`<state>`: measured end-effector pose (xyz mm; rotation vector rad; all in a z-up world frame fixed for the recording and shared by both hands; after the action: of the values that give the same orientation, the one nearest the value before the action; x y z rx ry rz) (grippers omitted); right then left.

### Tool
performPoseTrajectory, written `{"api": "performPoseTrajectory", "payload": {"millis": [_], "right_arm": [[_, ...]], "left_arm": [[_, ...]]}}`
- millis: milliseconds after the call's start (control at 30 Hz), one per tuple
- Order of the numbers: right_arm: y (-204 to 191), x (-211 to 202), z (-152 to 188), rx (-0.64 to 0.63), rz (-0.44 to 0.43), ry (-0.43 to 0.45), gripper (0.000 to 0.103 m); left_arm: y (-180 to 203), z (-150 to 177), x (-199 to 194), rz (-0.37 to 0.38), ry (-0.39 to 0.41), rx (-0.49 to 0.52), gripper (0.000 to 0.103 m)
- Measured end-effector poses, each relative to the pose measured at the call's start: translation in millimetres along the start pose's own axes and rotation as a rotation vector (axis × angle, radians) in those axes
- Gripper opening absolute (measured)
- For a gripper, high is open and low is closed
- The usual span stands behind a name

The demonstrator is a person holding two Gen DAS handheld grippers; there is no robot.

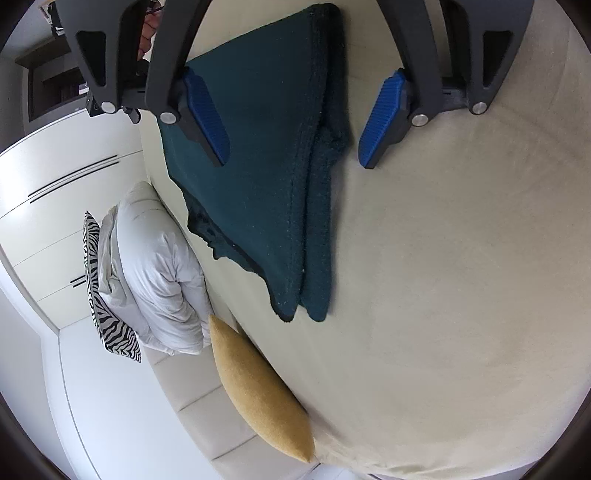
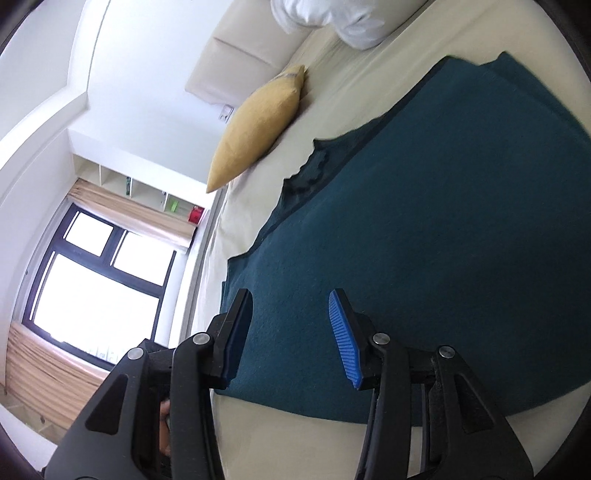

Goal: Fold small clothes

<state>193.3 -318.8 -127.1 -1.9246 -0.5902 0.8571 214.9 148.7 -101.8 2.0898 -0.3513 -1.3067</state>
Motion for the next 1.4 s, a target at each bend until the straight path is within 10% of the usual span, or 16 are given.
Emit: {"api": "performPoseTrajectory", "payload": {"millis": [567,733,1000,1400], "right_arm": [[-51.1,101.2,19.1,-0.029,-0.104,-0.210,0.043],[-53.4,127.4,20.8,-0.019,-0.099,-0.263,0.043],[-36.2,175.8,27.8,-0.037,0.003,-0.360,0.041],[-19.6,141.9,-0.1,0.054,-0.101,-0.285,0.041]], "left_arm": [[1.7,-3.4,11.8,0.078,-0.127,0.019,0.051],[-5.2,-0.9,11.7,0.041,-0.122,0.024,0.025],[0.4,1.2,12.3,0.006,-0.110,0.074,0.024],[47.8,-6.3,-0.4,-0.020,-0.053,0.148,0.017]]}}
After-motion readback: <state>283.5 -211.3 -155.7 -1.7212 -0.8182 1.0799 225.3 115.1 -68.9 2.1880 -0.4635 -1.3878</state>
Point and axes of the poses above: each gripper's, at about its wrist camera, not at the fingertips, and x roughly the way its jaws point, y to its right, z to its underside, the point moved 4 cm from there along x, roughly the way its jaws point, and after that the axes turned 8 degrees about -z, right-handed, at the moved point
